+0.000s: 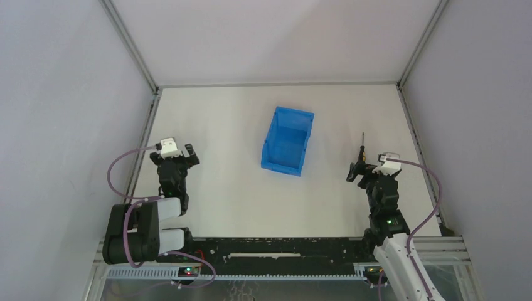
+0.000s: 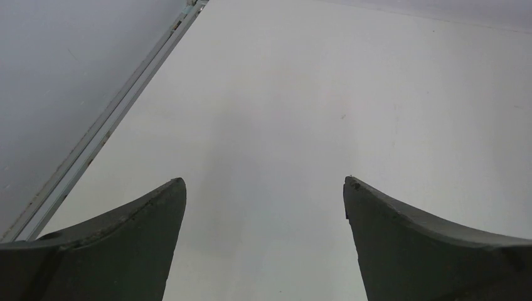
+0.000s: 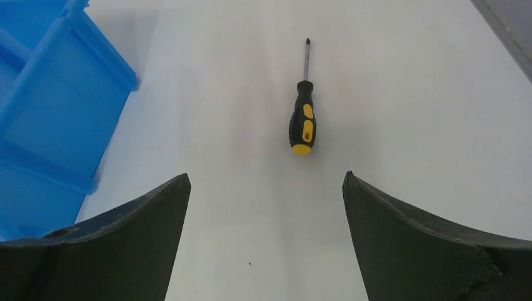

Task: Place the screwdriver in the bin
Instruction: Pick up the screwdriver from the center of the board.

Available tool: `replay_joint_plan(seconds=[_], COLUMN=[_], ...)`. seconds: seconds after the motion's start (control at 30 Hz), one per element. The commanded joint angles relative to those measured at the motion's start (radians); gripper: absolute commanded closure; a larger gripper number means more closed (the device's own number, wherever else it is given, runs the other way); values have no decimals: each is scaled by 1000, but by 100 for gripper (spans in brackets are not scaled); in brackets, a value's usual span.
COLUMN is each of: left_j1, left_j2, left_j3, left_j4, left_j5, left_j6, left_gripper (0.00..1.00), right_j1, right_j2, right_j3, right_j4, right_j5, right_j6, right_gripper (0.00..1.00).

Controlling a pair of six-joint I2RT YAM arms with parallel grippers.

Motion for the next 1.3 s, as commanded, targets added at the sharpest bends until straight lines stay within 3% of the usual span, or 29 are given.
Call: replay_joint_plan(seconds=[0.0,0.37,0.57,0.93,1.27], left_j1=[-6,-6,-6,-6,-5], left_j2=[-10,-10,-10,-10,-10], left_j3=[32,32,33,32,33], left_j4=[35,36,36,35,36], left_j5=[-10,-10,-10,-10,-9], left_j6=[17,17,17,16,17], left_gripper=[0,0,0,0,0], right_j1=[4,4,-1,-101,-218], right_j2=[13,42,136,589,1062], right_j3=[66,103,228,612,940], right_j4=[-12,-60,-173,-436,-614], right_j5=[32,63,133,92,-139], right_j6=[-4,27,82,174,194], right_gripper=[0,0,0,0,0])
